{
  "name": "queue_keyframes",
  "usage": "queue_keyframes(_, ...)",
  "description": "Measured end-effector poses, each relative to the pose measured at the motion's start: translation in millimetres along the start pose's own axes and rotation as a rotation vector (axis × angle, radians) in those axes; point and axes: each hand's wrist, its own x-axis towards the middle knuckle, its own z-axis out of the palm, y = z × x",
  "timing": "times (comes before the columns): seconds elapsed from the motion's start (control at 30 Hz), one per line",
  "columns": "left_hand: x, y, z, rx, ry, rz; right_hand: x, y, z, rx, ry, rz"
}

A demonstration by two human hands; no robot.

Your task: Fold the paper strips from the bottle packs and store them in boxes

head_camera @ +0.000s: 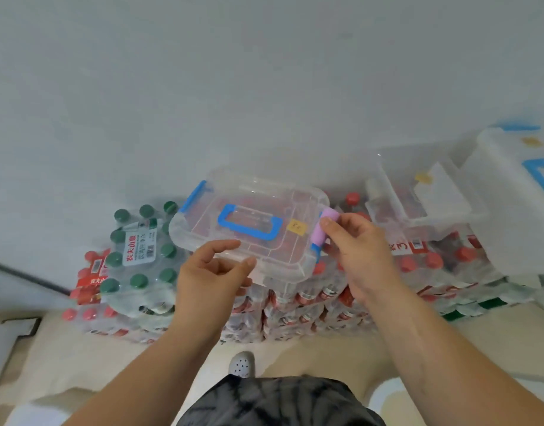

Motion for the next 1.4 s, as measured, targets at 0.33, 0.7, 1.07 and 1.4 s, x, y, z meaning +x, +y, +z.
queue_keyframes(0.33,8.8,7.7,-19.3,0.394,0.055,0.136,29.0,-2.9,21.0,-0.161,0.016,-0.043)
queue_keyframes(0.7,64.9,35.4,41.6,1.224,-0.467,0.529,44.8,11.2,12.1,-0.422,0.092,-0.022)
queue_keyframes(1.07,70.0,19.2,49.2,1.122,-0.366,0.581,47.7,-0.4,15.1,-0.516,0.101,-0.041)
queue_keyframes(1.4,64.2,20.0,49.0,1.124,-0.344,0.590,55.2,13.2,-2.6,-0.512,0.141,-0.051)
